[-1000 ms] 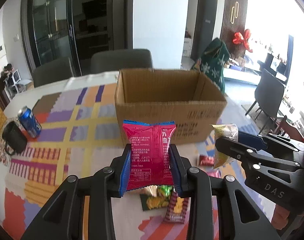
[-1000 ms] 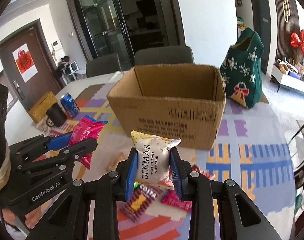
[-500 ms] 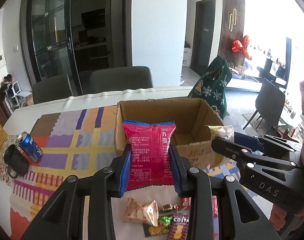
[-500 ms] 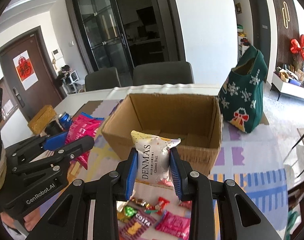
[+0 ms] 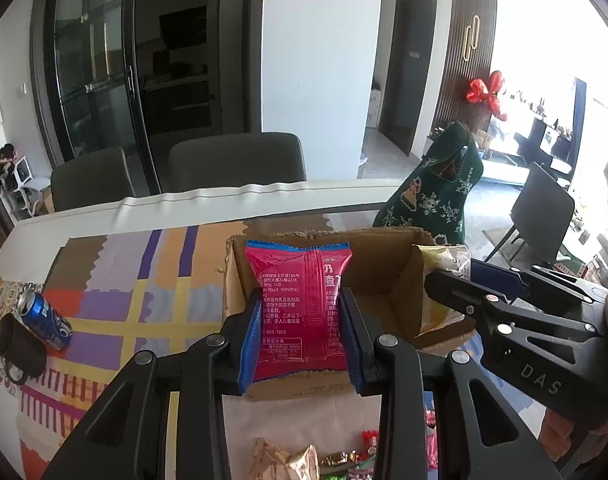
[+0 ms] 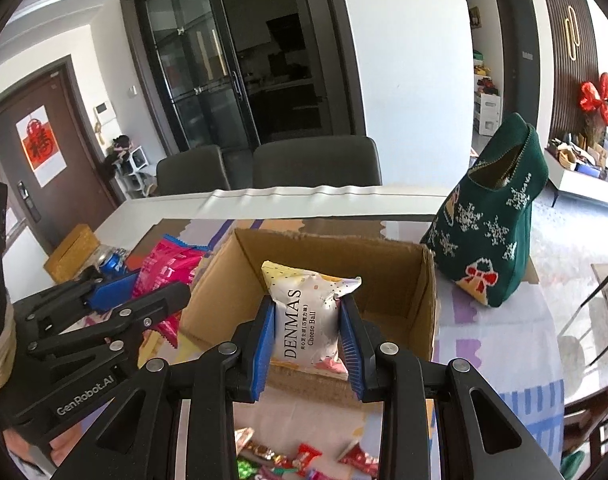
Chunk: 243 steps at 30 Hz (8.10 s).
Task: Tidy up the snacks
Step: 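Lift and carry the pink pack and DENMAS pack over the box, then open both tools to drop the two packs into the box, then move both tools back to the remaining snacks and grasp a red candy with the left tool, then lift the red candy with the left tool while the right tool grasps the red snack pack, then carry both items over the box and open both tools to drop them in, then move both open tools back to the remaining snacks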
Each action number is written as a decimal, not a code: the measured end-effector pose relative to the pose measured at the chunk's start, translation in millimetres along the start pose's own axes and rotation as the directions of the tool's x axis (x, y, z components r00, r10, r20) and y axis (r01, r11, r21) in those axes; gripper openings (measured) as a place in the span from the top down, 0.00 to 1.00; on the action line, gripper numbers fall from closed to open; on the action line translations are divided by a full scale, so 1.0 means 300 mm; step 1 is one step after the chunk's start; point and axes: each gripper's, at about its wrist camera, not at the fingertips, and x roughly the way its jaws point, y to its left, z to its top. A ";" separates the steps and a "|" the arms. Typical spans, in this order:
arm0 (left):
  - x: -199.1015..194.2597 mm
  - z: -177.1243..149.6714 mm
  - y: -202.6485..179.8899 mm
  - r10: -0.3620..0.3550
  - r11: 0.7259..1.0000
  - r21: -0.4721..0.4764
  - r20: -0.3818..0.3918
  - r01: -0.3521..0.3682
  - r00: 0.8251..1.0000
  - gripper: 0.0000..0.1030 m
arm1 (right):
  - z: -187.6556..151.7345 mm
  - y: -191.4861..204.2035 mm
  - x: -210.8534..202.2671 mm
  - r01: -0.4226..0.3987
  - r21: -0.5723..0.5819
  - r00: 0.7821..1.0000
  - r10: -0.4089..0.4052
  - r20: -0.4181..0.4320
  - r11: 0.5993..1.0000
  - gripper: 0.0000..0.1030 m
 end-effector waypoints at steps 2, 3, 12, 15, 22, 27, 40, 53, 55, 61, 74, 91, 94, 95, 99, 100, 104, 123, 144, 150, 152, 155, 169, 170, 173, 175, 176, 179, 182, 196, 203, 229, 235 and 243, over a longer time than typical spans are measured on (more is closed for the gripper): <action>0.029 0.013 0.003 -0.001 1.000 0.001 -0.015 0.001 1.000 0.65 | 0.016 -0.006 0.023 0.009 -0.005 1.000 -0.009 -0.008 1.000 0.68; 0.044 0.018 0.005 0.001 1.000 -0.002 -0.024 -0.001 1.000 0.65 | 0.024 -0.010 0.037 0.012 -0.007 1.000 -0.012 -0.013 1.000 0.68; 0.176 0.029 0.015 0.004 1.000 -0.012 -0.119 -0.005 0.993 0.65 | 0.033 -0.057 0.160 0.046 -0.010 0.995 -0.046 -0.088 0.999 0.68; 0.206 0.025 0.018 0.012 1.000 -0.015 -0.144 -0.015 0.990 0.63 | 0.029 -0.073 0.193 0.036 0.006 0.993 -0.035 -0.115 0.999 0.68; 0.164 0.004 0.021 0.046 0.999 0.005 -0.116 -0.046 0.992 0.42 | 0.013 -0.101 0.207 0.025 0.046 0.991 -0.018 -0.135 0.999 0.55; 0.122 -0.017 0.019 0.047 0.999 0.002 -0.117 -0.047 0.992 0.39 | -0.014 -0.092 0.159 0.034 0.027 0.992 -0.030 -0.125 0.999 0.55; 0.016 -0.112 -0.068 0.009 0.999 0.034 -0.125 -0.005 0.992 0.37 | -0.092 -0.070 0.025 0.028 -0.040 0.992 -0.033 -0.126 0.999 0.55; -0.025 -0.234 -0.160 -0.006 0.997 0.072 -0.160 0.018 0.987 0.33 | -0.220 -0.089 -0.043 0.030 -0.125 0.985 -0.051 -0.164 0.992 0.55; -0.018 -0.252 -0.172 -0.006 0.996 0.082 -0.171 0.020 0.985 0.33 | -0.245 -0.094 -0.040 0.026 -0.134 0.982 -0.050 -0.183 0.991 0.55; 0.017 -0.313 -0.194 -0.024 0.995 0.086 -0.219 0.043 0.976 0.33 | -0.310 -0.113 -0.019 0.016 -0.148 0.971 -0.051 -0.236 0.989 0.55; 0.143 -0.452 -0.227 -0.043 0.994 0.083 -0.343 0.076 0.938 0.34 | -0.441 -0.153 0.063 -0.008 -0.175 0.937 -0.054 -0.345 0.984 0.55; 0.290 -0.543 -0.239 -0.085 0.989 0.068 -0.455 0.130 0.886 0.47 | -0.538 -0.175 0.190 -0.066 -0.229 0.891 -0.046 -0.451 0.971 0.55; 0.314 -0.546 -0.245 -0.094 0.989 0.061 -0.462 0.137 0.882 0.50 | -0.540 -0.175 0.206 -0.074 -0.241 0.890 -0.045 -0.453 0.968 0.55; 0.318 -0.544 -0.247 -0.090 0.989 0.063 -0.457 0.133 0.885 0.50 | -0.538 -0.173 0.212 -0.075 -0.242 0.890 -0.044 -0.454 0.967 0.55; 0.349 -0.540 -0.257 -0.105 0.989 0.041 -0.477 0.141 0.873 0.59 | -0.538 -0.179 0.229 -0.079 -0.236 0.889 -0.039 -0.457 0.968 0.55; 0.357 -0.542 -0.263 -0.106 0.989 0.041 -0.480 0.142 0.871 0.61 | -0.538 -0.180 0.233 -0.080 -0.235 0.888 -0.038 -0.458 0.969 0.55; 0.374 -0.547 -0.282 -0.095 0.988 0.060 -0.491 0.142 0.866 0.67 | -0.539 -0.191 0.245 -0.084 -0.228 0.887 -0.031 -0.460 0.970 0.55; 0.368 -0.535 -0.234 -0.129 0.989 0.008 -0.477 0.151 0.870 0.81 | -0.539 -0.161 0.328 -0.130 -0.174 0.874 0.030 -0.484 0.976 0.77; 0.122 -0.406 -0.158 -0.188 0.982 -0.056 -0.294 0.179 0.937 0.82 | -0.436 -0.144 0.104 -0.071 -0.085 0.953 0.043 -0.299 0.994 0.77; 0.040 -0.369 -0.136 -0.174 0.985 -0.039 -0.229 0.169 0.958 0.82 | -0.397 -0.115 0.038 -0.071 -0.090 0.968 0.047 -0.245 0.993 0.77; 0.014 -0.356 -0.124 -0.168 0.986 -0.034 -0.208 0.165 0.964 0.82 | -0.381 -0.100 0.022 -0.072 -0.088 0.973 0.051 -0.227 0.994 0.77; -0.012 -0.337 -0.127 -0.158 0.987 -0.021 -0.176 0.156 0.972 0.82 | -0.358 -0.085 -0.007 -0.071 -0.087 0.979 0.053 -0.199 0.994 0.77; -0.105 -0.204 -0.087 -0.132 0.991 -0.006 -0.048 0.132 0.990 0.82 | -0.231 -0.007 -0.083 -0.062 -0.087 0.996 0.056 -0.069 0.994 0.77; -0.112 -0.191 -0.082 -0.127 0.992 -0.005 -0.038 0.127 0.991 0.82 | -0.219 -0.002 -0.088 -0.063 -0.086 0.997 0.058 -0.060 0.994 0.77; -0.128 -0.159 -0.066 -0.116 0.993 0.001 -0.013 0.116 0.993 0.82 | -0.185 0.014 -0.095 -0.066 -0.087 0.997 0.063 -0.037 0.994 0.77; -0.135 -0.136 -0.058 -0.106 0.994 0.006 0.004 0.106 0.994 0.82 | -0.164 0.021 -0.095 -0.068 -0.087 0.997 0.066 -0.026 0.994 0.77; -0.136 -0.127 -0.055 -0.103 0.995 0.008 0.009 0.103 0.995 0.82 | -0.152 0.024 -0.092 -0.069 -0.086 0.997 0.067 -0.023 0.994 0.77; -0.131 -0.097 -0.040 -0.092 0.996 0.011 0.023 0.091 0.996 0.82 | -0.121 0.032 -0.079 -0.072 -0.089 0.997 0.070 -0.021 0.993 0.77; -0.111 -0.070 -0.021 -0.081 0.997 0.007 0.024 0.081 0.996 0.82 | -0.090 0.039 -0.060 -0.068 -0.093 0.998 0.067 -0.022 0.993 0.77; 0.036 -0.007 0.039 -0.064 0.998 -0.028 -0.032 0.063 0.997 0.82 | -0.005 0.019 0.085 -0.038 -0.097 0.997 0.032 -0.065 0.995 0.77; 0.082 0.006 0.052 -0.019 1.000 -0.025 -0.047 0.018 0.999 0.63 | 0.010 0.001 0.133 -0.018 -0.089 0.997 0.012 -0.077 0.996 0.76; -0.157 -0.224 -0.090 0.040 0.998 0.049 -0.050 -0.038 0.998 0.41 | -0.191 0.024 -0.068 -0.055 -0.199 0.993 0.033 -0.113 0.978 0.50; -0.178 -0.307 -0.121 0.038 0.998 0.050 -0.081 -0.034 0.996 0.40 | -0.269 0.034 -0.100 -0.063 -0.250 0.989 0.027 -0.146 0.966 0.49; -0.145 -0.429 -0.166 0.025 0.999 0.051 -0.163 -0.016 0.986 0.39 | -0.375 0.038 -0.091 -0.097 -0.338 0.974 0.019 -0.225 0.936 0.43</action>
